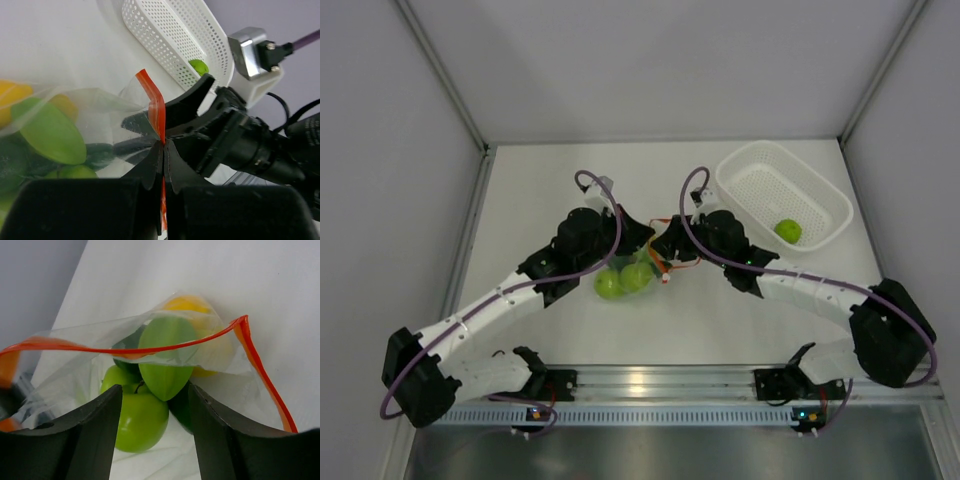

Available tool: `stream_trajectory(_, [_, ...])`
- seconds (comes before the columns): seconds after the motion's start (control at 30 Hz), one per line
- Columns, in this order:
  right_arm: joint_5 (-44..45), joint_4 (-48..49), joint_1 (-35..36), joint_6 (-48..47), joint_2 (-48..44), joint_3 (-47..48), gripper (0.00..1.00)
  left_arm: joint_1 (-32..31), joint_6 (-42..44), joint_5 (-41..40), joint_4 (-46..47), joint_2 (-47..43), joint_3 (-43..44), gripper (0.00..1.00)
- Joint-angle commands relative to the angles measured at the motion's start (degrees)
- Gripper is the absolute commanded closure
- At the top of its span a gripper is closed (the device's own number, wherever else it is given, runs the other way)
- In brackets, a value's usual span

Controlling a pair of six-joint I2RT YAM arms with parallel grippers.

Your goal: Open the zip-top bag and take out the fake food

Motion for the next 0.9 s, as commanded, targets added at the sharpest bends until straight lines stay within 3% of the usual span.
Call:
stream_trajectory(0.0, [2.4, 6.3, 1.6, 1.6, 5.9, 4.0, 0.44, 0.1, -2.3, -1.0, 5.5, -1.8, -1.0, 1.0])
stream_trajectory(0.33, [2.6, 14.2, 3.4, 4.6, 15.6, 5.6, 0.32, 0.0, -3.9, -0.5, 7.1, -2.0, -3.3, 1.0])
stream_trajectory(0.63, [1.9, 14.8, 4.9, 4.8, 24.1, 10.0, 0.19, 0.0, -4.3, 0.7, 9.0, -2.1, -5.9, 1.0])
stream_trajectory(0.73, [1.9, 14.3, 5.1, 5.1, 26.8, 10.9, 0.22, 0.0, -4.2, 0.6, 9.0, -2.5, -6.3, 1.0])
stream_trajectory(0.87, [0.9, 18.3, 5.1, 6.5, 29.1, 10.2, 0.38, 0.0, -4.1, 0.2, 9.1, -3.4, -6.9, 1.0])
